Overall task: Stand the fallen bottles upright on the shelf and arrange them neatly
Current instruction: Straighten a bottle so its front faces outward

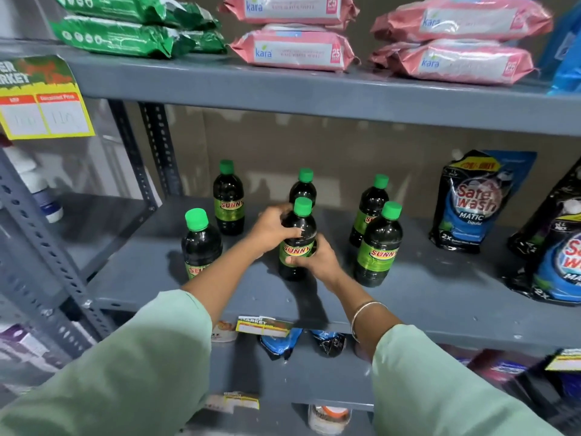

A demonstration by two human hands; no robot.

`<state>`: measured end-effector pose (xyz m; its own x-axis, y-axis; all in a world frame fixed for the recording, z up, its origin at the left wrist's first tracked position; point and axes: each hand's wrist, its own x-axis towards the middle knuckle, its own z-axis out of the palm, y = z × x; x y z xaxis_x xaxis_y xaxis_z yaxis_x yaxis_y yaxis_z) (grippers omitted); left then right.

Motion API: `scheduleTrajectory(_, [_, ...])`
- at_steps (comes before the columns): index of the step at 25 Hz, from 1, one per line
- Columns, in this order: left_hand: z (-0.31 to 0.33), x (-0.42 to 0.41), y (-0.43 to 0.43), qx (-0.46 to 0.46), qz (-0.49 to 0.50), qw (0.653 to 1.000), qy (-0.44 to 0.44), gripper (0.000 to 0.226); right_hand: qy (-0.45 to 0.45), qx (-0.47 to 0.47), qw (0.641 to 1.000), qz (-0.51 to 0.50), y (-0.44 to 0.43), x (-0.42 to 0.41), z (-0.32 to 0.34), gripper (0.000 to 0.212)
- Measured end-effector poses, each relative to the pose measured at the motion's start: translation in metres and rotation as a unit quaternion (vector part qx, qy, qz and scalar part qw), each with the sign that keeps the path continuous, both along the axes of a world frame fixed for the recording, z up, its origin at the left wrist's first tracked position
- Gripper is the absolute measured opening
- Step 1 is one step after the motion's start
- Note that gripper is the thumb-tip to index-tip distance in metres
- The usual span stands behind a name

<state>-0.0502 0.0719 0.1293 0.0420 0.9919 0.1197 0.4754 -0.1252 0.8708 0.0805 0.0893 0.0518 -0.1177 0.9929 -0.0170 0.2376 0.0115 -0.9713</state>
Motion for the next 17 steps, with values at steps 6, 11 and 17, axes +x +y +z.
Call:
scheduleTrajectory(6, [-0.007, -0.004, -0.028, 0.020, -0.026, 0.999, 0.015, 0.037, -0.019, 0.012, 0.999, 0.030, -0.039, 0.007, 0.007, 0.069])
scheduleTrajectory(11, [-0.007, -0.003, -0.043, 0.039, -0.035, 0.998, 0.030, 0.038, -0.050, 0.027, 0.998, 0.024, -0.059, 0.007, 0.014, 0.071])
scheduleTrajectory(17, [-0.004, 0.001, -0.052, 0.036, -0.028, 0.998, 0.046, 0.043, -0.064, 0.013, 0.997, 0.038, -0.067, 0.010, 0.012, 0.076])
